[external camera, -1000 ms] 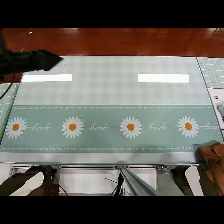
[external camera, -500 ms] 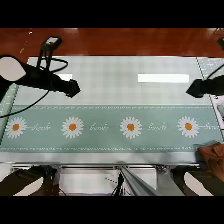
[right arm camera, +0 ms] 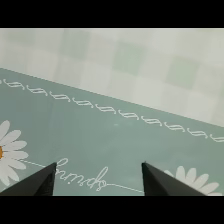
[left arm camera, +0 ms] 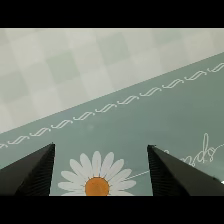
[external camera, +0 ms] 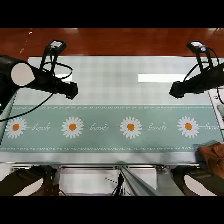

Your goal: Fold the shirts.

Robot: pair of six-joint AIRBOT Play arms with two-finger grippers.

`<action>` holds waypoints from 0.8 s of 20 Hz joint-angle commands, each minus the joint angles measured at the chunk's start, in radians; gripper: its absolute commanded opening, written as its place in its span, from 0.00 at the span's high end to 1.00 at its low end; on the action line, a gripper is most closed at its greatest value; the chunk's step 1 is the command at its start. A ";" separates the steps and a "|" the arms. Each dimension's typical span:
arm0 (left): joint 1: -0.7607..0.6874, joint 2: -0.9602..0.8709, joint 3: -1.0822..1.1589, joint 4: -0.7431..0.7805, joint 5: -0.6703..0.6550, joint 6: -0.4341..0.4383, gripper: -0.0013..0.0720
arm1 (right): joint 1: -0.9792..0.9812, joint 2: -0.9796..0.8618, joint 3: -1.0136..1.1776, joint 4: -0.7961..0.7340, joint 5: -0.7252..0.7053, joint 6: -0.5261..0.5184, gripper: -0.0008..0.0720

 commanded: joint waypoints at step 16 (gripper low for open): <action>-0.002 -0.001 0.000 0.011 0.004 -0.008 0.00 | 0.006 -0.003 0.000 0.069 -0.002 0.008 0.16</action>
